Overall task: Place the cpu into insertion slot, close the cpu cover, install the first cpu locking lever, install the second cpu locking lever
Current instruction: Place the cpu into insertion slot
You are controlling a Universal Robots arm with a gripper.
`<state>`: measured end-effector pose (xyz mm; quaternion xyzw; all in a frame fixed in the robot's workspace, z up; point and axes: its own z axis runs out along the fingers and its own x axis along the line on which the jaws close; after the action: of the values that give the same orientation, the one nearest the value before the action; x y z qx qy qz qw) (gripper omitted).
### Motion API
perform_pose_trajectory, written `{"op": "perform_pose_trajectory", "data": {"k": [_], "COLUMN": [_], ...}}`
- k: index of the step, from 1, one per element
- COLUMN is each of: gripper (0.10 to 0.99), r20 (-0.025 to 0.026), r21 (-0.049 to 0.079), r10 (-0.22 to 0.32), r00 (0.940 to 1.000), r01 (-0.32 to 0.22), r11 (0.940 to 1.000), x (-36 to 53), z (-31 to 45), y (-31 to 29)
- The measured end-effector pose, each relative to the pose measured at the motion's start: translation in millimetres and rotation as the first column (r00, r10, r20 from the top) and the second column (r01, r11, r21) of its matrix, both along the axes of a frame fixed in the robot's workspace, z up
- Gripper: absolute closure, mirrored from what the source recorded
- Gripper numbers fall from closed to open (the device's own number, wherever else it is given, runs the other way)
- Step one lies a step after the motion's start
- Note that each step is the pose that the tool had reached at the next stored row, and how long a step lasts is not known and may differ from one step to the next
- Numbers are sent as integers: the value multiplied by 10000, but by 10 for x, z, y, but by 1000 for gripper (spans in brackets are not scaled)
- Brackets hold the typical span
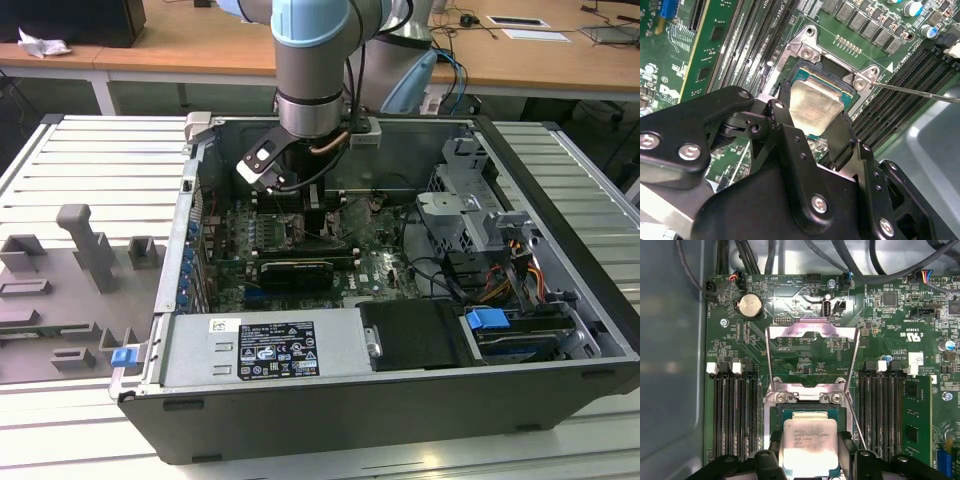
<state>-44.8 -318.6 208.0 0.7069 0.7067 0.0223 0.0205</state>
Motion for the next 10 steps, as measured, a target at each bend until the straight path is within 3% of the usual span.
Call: {"op": "perform_pose_trajectory", "data": {"k": [10], "gripper": [561], "r20": [0], "r21": [4], "r10": [-46], "r00": [10000], "r01": [46], "r11": [10000], "x": [0], "z": [-41], "y": [0]}}
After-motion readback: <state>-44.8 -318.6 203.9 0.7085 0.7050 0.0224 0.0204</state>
